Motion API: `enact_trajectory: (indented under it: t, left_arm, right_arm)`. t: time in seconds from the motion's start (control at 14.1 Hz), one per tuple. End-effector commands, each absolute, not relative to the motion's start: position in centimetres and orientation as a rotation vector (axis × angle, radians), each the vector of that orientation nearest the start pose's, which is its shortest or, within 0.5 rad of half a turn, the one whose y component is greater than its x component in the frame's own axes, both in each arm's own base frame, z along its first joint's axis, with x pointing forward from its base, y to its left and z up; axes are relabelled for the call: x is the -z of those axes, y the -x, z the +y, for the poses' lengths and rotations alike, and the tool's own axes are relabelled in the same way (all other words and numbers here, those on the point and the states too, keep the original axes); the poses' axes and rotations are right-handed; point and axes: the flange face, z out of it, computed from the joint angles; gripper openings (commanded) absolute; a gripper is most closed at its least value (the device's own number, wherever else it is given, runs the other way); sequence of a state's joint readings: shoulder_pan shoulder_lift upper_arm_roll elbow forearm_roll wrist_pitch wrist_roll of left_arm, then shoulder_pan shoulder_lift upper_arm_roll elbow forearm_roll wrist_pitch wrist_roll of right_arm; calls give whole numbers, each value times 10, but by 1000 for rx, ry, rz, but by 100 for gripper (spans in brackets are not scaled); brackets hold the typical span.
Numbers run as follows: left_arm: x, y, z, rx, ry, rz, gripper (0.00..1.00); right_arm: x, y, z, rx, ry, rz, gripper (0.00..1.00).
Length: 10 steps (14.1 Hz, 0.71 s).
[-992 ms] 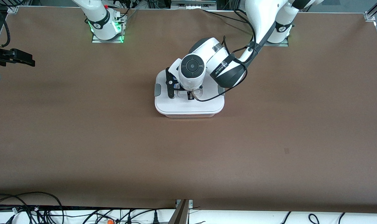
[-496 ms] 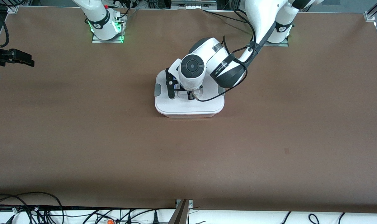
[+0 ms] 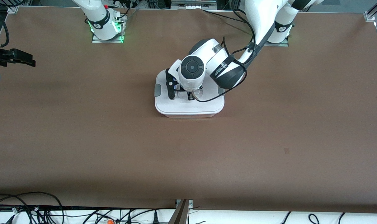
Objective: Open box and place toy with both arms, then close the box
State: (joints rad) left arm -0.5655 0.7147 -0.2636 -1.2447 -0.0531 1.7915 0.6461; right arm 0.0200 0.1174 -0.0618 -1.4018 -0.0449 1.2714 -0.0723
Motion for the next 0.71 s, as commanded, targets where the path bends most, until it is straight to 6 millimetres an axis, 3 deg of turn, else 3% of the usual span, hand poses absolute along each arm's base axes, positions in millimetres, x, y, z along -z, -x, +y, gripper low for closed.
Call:
enact_trajectory:
  t: [0.0, 0.07, 0.28, 0.5, 0.64]
  left_arm:
    - [-336, -521, -510, -282, 2541, 2143, 55]
    - [-339, -521, -511, -277, 2543, 2137, 100]
    - [-364, -526, -504, -228, 2557, 2122, 100]
    - [-416, -521, -491, -221, 2614, 2034, 100]
    - [-451, -531, -464, -218, 2703, 1905, 100]
  right_arm:
    - [-618, -554, -25, -382, 3139, -28, 100]
    - [-618, -554, -25, -382, 3139, -26, 100]
    - [-618, -554, -25, -384, 3139, -26, 100]
    - [-618, -554, -25, -384, 3139, -26, 100]
    - [-618, -554, -25, -384, 3137, -26, 100]
